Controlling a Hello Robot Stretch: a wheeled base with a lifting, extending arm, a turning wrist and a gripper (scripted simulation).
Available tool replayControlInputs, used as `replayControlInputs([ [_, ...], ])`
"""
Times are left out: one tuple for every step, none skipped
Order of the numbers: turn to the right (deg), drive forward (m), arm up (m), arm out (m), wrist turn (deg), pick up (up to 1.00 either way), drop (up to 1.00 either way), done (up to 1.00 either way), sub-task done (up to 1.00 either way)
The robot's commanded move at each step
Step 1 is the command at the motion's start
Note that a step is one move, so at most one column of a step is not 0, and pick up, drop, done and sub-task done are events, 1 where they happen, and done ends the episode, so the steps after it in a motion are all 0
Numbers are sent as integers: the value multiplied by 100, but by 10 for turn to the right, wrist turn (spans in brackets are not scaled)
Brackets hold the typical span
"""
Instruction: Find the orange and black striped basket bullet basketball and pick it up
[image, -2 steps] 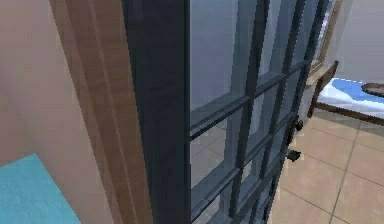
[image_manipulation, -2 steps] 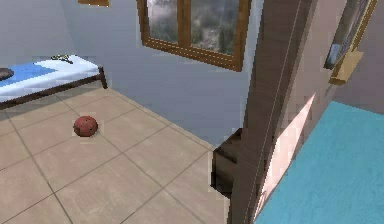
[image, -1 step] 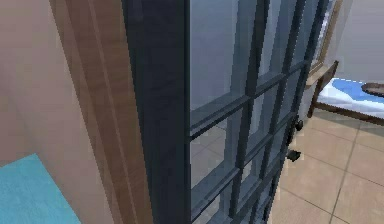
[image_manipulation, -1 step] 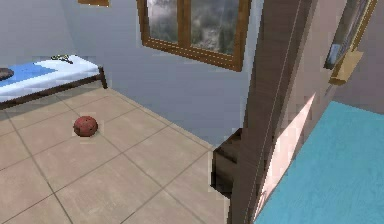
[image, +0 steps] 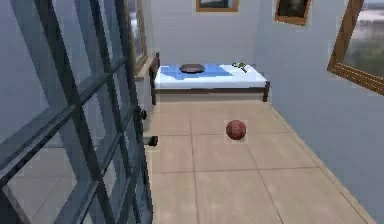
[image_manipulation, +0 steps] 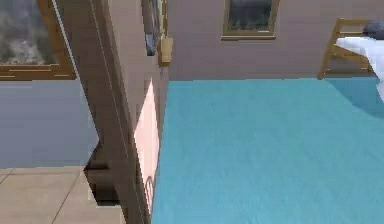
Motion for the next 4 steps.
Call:
replayControlInputs([
  [420, 0, 0, 0, 0, 0, 0, 0, 0],
  [0, 20, 0, 0, 0, 0, 0, 0, 0],
  [-240, 0, 0, 0, 0, 0, 0, 0, 0],
  [0, 100, 0, 0, 0, 0, 0, 0, 0],
])
